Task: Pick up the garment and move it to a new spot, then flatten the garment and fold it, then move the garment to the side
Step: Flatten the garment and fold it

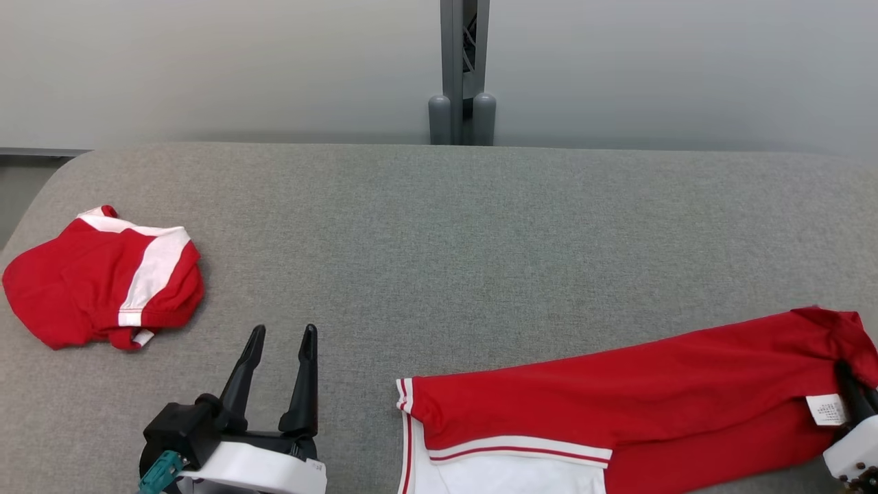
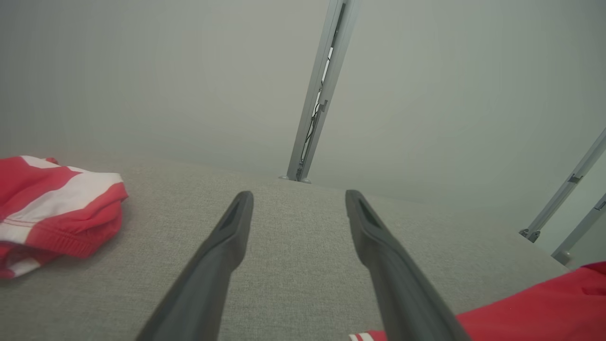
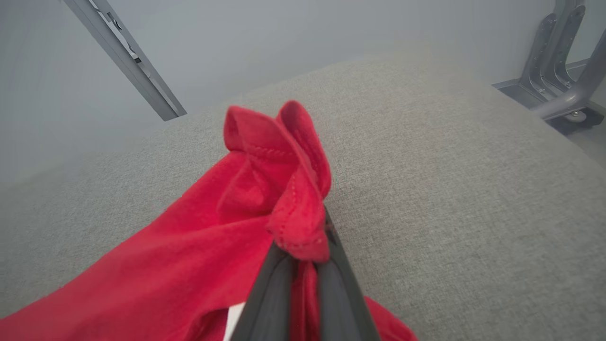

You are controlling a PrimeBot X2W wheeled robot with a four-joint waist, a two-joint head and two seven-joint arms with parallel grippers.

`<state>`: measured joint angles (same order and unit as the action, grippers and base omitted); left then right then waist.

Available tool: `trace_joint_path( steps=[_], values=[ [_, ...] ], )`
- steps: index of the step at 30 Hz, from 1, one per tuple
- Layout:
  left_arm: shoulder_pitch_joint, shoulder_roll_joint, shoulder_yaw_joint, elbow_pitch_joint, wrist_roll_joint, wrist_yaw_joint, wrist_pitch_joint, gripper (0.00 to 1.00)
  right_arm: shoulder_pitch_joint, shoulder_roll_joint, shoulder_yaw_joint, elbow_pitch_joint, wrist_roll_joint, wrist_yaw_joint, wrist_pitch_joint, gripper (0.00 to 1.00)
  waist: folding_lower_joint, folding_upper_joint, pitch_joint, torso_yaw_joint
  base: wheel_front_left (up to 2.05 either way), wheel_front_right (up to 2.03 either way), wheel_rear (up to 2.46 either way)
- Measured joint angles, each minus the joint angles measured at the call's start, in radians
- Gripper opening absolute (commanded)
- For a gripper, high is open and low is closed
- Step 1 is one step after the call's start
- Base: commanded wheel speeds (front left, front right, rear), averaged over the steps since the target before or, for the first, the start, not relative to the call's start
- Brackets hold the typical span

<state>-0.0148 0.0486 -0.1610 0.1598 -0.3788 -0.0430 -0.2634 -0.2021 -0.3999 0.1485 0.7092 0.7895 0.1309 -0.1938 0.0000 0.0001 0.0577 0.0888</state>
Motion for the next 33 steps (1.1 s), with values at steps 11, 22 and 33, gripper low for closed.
trace_joint_path(
  steps=[11, 22, 33],
  values=[
    [0.014, 0.001, 0.002, -0.006, -0.019, 0.012, 0.000, 1.00, 0.014, 0.012, 0.060, -0.155, 0.043, 0.000, 0.106, 0.00, 0.0000, 0.0000, -0.023, -0.002, 0.00, 0.00, 0.00],
    [0.025, 0.000, 0.002, -0.008, -0.036, 0.019, 0.000, 1.00, 0.152, 0.017, 0.119, -0.501, 0.226, 0.000, 0.291, 0.00, 0.0000, 0.0000, -0.045, -0.035, 0.00, 0.00, 0.00],
    [0.021, 0.000, 0.000, -0.007, -0.044, 0.019, 0.000, 1.00, 0.189, 0.195, 0.152, -0.686, 0.282, 0.000, 0.442, 0.00, 0.0000, 0.0000, -0.046, -0.014, 0.00, 0.00, 0.00]
  ],
)
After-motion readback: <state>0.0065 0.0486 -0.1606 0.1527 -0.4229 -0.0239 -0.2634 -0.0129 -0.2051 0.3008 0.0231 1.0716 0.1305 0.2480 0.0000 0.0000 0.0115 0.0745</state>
